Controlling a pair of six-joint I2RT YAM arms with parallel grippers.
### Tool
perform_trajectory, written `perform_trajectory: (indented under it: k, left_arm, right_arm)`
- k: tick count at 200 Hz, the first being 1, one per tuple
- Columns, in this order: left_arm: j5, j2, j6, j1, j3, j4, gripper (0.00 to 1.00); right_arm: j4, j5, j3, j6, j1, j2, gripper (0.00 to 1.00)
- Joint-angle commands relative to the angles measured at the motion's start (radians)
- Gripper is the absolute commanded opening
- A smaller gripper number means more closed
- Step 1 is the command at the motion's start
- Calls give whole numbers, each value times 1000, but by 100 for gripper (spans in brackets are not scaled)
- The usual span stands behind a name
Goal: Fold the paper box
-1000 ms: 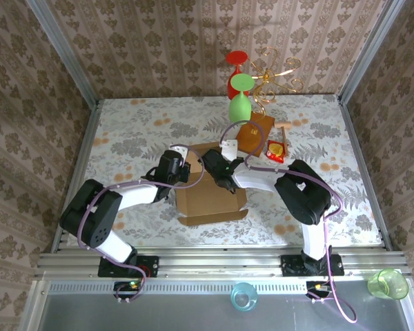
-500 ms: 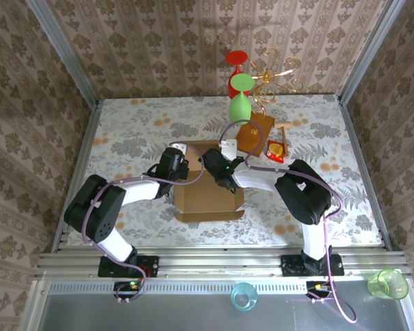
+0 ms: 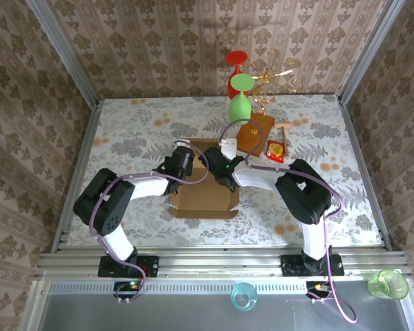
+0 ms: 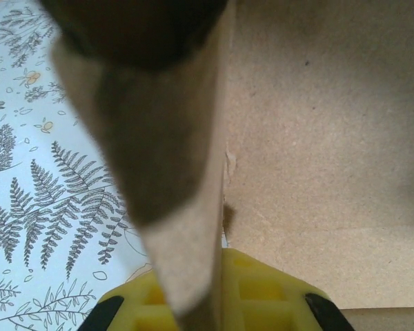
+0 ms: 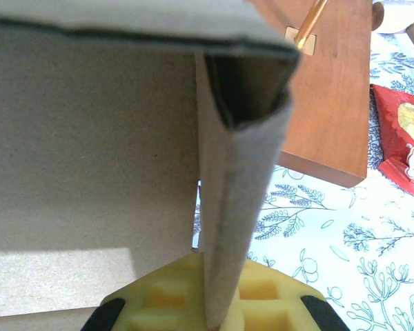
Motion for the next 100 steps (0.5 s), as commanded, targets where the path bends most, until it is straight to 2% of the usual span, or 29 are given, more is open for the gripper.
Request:
perform_trajectory:
  k: [1, 7, 24, 44, 61, 100]
  left_arm:
    - [-93, 17, 20, 23, -40, -73, 0]
    - [-47, 6, 31, 26, -49, -51, 0]
    - [85, -33, 53, 47, -81, 1, 24]
    - [202, -67, 60, 81, -103, 27, 39]
    - [267, -92, 66, 103, -118, 54, 44]
    - [343, -118, 86, 124, -135, 94, 47]
  right_arm:
    - [-90, 88, 7, -11, -14, 16, 0]
    - [-82, 88, 5, -20, -16, 13, 0]
    - [-72, 48, 2, -37, -26, 11, 0]
    - [-58, 27, -1, -57, -33, 8, 0]
    - [-53, 15, 5, -70, -35, 12, 0]
    - [-52, -2, 13, -75, -38, 21, 0]
